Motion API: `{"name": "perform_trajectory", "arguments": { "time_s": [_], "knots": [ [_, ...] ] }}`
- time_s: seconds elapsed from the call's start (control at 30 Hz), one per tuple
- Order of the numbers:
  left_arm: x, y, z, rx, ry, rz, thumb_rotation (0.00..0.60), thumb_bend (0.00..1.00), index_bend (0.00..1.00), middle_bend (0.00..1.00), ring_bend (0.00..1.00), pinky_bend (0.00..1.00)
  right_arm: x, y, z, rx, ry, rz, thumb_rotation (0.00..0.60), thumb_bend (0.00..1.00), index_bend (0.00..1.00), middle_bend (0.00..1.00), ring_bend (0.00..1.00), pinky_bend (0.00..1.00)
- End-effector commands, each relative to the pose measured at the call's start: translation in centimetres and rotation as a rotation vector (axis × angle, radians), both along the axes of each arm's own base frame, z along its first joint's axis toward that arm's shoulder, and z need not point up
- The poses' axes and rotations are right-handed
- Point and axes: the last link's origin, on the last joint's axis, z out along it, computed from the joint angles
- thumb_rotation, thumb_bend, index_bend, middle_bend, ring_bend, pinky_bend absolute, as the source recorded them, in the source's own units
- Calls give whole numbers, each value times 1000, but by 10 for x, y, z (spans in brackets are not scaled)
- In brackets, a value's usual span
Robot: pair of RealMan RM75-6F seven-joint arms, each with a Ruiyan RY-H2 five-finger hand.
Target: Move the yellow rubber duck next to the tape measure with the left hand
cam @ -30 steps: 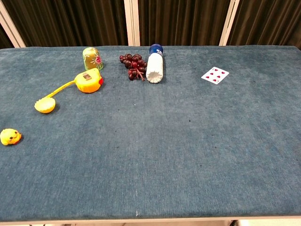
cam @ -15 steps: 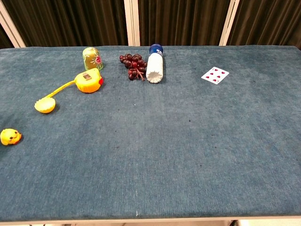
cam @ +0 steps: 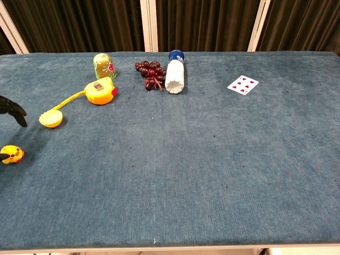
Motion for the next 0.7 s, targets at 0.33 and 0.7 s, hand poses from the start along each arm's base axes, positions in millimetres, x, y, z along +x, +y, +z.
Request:
{"name": "perform_trajectory", "arguments": {
  "time_s": [0.33,0.7],
  "knots": [
    [-9,-6,-9,-31,14,27,600,276,389,175,81,12,0,1,-1,2,-1,-1,600,204,0,78,0,107],
    [-13,-4,-11,-34,20,32,600,417,484,175,78,12,0,2,-2,5,0,-5,600,204,0,78,0,107]
  ]
}}
